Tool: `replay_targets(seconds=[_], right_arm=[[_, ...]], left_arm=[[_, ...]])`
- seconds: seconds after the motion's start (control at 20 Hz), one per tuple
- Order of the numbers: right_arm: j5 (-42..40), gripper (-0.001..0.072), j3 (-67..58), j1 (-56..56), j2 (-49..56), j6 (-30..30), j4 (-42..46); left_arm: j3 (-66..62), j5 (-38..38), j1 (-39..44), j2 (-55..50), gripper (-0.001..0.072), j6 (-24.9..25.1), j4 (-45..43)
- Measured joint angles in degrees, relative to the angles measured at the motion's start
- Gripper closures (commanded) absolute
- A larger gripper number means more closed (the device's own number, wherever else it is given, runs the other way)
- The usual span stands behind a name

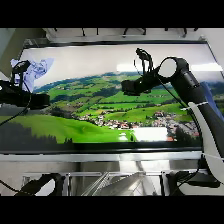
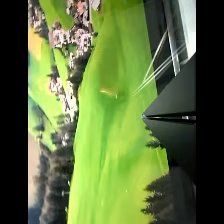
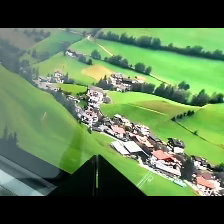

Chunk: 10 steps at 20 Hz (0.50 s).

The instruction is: Fold the shirts.

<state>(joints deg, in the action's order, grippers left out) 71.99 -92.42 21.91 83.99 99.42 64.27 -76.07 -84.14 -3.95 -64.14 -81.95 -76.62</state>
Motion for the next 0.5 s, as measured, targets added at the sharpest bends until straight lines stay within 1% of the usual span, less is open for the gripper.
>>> replay_targets(seconds=[0.15,0.25,0.4,0.5], right_arm=[[0.0,0.0691,0.0,0.0,0.0,0.0,0.0],[0.02,0.0691,0.0,0.0,0.0,0.0,0.0],[0.0,0.0691,0.0,0.0,0.0,0.0,0.0],[0.0,0.0691,0.0,0.0,0.0,0.0,0.0]], left_arm=[[0.0,0.13,-2.78,0.11,0.0691,0.0,-0.13],[0.0,2.4,-4.68,0.15,0.0691,0.0,-0.66],[-0.26,9.77,-8.0,-0.72,0.0691,-1.55,-4.26],[-1.77,14.82,-11.26,-3.63,0.0691,-2.47,-7.48]])
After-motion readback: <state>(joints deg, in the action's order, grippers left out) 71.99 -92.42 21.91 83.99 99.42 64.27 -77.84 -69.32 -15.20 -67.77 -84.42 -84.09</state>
